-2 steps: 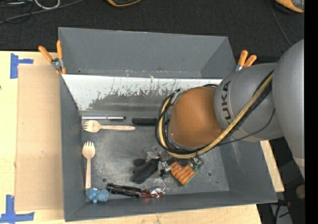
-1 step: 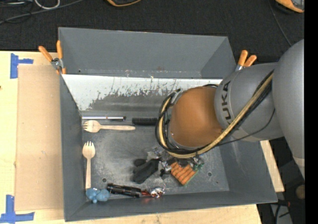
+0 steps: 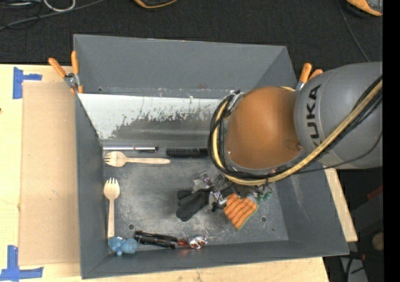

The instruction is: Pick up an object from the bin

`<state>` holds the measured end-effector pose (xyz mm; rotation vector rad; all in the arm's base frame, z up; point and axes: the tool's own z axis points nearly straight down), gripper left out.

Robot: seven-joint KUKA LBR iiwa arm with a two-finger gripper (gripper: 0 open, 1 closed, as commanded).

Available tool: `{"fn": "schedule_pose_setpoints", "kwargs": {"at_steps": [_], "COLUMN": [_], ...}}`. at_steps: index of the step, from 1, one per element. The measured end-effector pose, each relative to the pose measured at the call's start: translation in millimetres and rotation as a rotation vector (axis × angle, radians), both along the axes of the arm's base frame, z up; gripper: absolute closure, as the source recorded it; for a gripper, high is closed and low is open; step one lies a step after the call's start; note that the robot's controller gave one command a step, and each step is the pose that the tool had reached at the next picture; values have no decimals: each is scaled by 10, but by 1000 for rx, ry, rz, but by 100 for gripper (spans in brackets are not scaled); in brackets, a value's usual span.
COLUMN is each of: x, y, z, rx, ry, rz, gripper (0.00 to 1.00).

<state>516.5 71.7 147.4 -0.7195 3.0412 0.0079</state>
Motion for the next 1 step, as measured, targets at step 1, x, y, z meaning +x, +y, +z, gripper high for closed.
{"fn": "schedule_pose_setpoints", "kwargs": {"at_steps": [1], "x": [-39], "y": [79], "z": [835], "rx": [0], "ry": [6], "rz": [14], "gripper": [100]}}
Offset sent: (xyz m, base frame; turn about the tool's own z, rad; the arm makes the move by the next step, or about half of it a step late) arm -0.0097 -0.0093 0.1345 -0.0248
